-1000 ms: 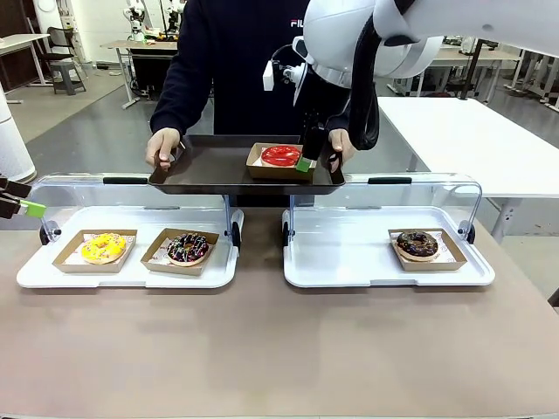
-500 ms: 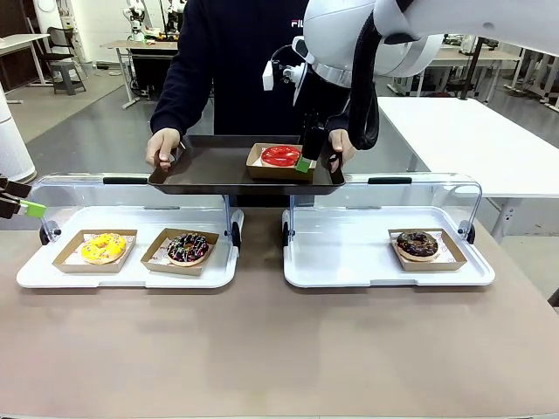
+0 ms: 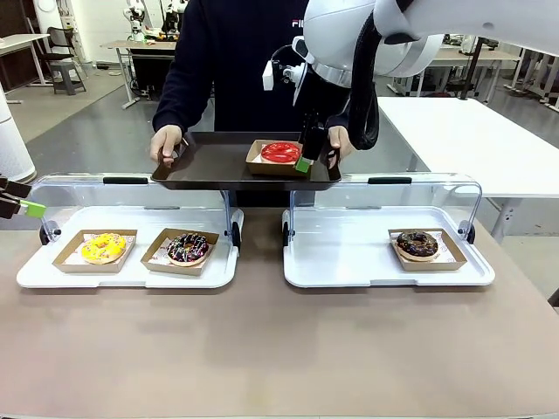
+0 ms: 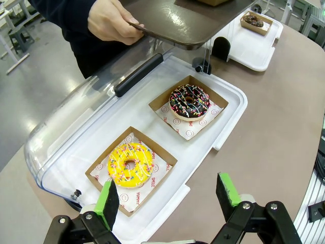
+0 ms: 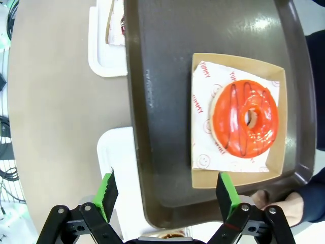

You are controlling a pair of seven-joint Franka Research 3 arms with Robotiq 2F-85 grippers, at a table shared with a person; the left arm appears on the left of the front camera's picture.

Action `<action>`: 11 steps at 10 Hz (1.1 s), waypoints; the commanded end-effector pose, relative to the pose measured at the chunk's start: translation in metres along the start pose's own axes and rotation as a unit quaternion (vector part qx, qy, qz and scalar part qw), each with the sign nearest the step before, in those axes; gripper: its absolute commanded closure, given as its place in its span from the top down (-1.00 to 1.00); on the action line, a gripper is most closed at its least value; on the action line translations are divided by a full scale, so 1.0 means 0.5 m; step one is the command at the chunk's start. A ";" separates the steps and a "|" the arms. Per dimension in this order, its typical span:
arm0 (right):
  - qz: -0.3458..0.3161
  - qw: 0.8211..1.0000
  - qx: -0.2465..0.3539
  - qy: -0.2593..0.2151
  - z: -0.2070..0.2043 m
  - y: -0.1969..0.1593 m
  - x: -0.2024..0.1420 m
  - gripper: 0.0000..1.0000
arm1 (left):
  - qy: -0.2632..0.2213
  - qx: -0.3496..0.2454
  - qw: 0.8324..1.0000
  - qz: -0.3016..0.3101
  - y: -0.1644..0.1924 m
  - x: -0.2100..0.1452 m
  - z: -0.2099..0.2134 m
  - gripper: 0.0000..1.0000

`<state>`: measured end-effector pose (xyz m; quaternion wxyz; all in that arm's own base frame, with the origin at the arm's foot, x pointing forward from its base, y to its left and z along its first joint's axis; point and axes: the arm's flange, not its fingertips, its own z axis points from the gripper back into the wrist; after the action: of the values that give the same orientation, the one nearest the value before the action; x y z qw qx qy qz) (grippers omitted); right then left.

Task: Provide the desired donut to the person.
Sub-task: Pick up and lift the Paper togo box containing the Donut pointed at by the person.

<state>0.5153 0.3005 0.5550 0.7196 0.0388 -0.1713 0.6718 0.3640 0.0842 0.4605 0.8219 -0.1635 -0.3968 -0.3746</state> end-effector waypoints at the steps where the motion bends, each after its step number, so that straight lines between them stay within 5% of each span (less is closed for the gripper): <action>1: 0.001 1.000 -0.008 0.000 -0.003 -0.005 -0.001 1.00 | -0.008 -0.004 1.000 -0.007 0.005 -0.008 -0.001 1.00; 2: 0.000 1.000 0.000 0.000 0.000 0.000 0.000 1.00 | -0.008 -0.004 1.000 -0.007 0.005 -0.008 -0.001 1.00; 3: 0.015 0.998 -0.020 -0.064 0.083 0.033 -0.036 1.00 | -0.008 -0.004 1.000 -0.007 0.005 -0.008 -0.001 1.00; 5: 0.029 0.993 -0.024 -0.111 0.207 0.118 -0.151 1.00 | -0.008 -0.004 1.000 -0.007 0.005 -0.008 -0.001 1.00; 8: 0.042 0.980 -0.017 -0.195 0.246 0.195 -0.324 1.00 | -0.008 -0.004 1.000 -0.007 0.005 -0.008 -0.001 1.00; 11: -0.012 0.959 -0.034 -0.282 0.231 0.200 -0.497 1.00 | -0.008 -0.004 1.000 -0.007 0.005 -0.008 -0.001 1.00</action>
<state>0.3784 0.0502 0.5819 0.6554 0.1744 -0.3628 0.6391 0.3637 0.0848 0.4606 0.8220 -0.1637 -0.3965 -0.3745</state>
